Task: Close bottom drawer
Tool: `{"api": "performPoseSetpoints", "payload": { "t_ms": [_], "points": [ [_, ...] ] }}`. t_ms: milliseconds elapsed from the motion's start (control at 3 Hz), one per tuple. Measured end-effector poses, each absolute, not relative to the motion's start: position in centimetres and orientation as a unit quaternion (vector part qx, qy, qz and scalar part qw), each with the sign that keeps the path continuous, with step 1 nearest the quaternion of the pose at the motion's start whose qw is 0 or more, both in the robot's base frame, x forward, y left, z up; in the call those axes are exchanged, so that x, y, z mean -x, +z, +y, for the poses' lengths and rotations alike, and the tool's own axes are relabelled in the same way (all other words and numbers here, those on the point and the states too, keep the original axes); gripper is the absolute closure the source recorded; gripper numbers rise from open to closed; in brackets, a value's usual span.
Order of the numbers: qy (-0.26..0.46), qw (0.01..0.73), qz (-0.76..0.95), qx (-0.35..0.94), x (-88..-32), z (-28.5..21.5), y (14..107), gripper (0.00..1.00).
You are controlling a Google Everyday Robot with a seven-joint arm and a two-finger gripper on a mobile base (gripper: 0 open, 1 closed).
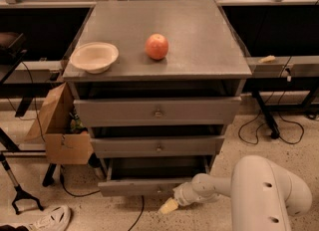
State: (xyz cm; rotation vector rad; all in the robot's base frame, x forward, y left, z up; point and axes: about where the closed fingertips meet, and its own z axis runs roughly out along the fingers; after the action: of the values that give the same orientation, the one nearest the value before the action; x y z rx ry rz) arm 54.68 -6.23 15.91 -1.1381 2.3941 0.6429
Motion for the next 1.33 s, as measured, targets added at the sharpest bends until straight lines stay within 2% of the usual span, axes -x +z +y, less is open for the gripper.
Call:
{"api": "performPoseSetpoints", "payload": {
  "t_ms": [333,667,1333],
  "points": [
    [0.228,0.207,0.860,0.407,-54.9,-6.4,15.9,0.27],
    [0.212,0.215,0.865,0.401,-57.4,-7.4,16.1,0.50],
    [0.199,0.219,0.869,0.396,-58.7,-8.3,16.3,0.97]
  ]
}}
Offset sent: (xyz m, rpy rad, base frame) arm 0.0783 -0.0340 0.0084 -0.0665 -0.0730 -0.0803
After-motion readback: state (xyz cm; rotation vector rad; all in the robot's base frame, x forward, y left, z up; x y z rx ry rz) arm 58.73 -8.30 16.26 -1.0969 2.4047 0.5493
